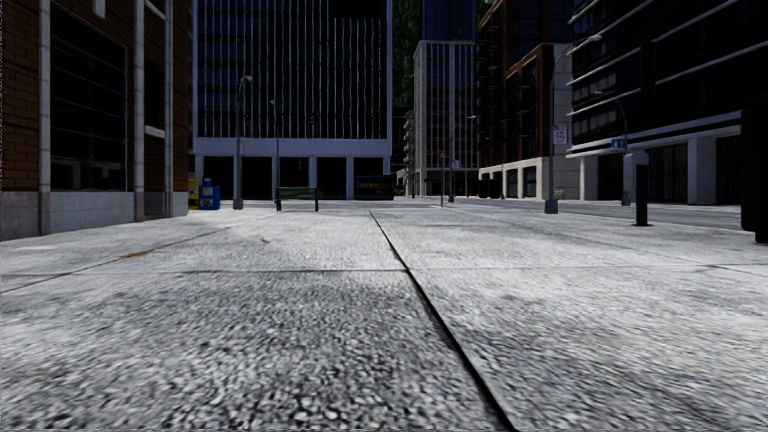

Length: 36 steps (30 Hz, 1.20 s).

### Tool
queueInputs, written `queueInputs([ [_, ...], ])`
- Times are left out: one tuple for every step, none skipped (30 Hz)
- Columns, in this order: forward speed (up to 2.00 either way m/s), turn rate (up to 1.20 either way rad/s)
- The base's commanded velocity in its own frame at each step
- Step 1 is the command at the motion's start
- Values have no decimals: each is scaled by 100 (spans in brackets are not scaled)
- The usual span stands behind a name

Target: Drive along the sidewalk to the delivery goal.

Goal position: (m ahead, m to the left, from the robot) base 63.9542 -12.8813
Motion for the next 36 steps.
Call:
queueInputs([
  [200,0],
  [200,0],
  [200,0],
  [200,0],
  [200,0],
  [200,0],
  [200,0],
  [200,0],
  [200,0],
  [200,0],
  [200,0],
  [200,0],
  [200,0],
  [200,0],
  [200,0],
  [200,0],
  [200,0],
  [200,0],
  [200,0],
  [200,0],
  [200,0],
  [200,0],
  [200,0],
  [200,0],
  [200,0],
  [200,0],
  [200,0],
  [200,0],
  [200,0],
  [200,0],
  [200,0],
  [200,-5],
  [200,-17],
  [200,-21],
  [200,-22],
  [200,-22],
])
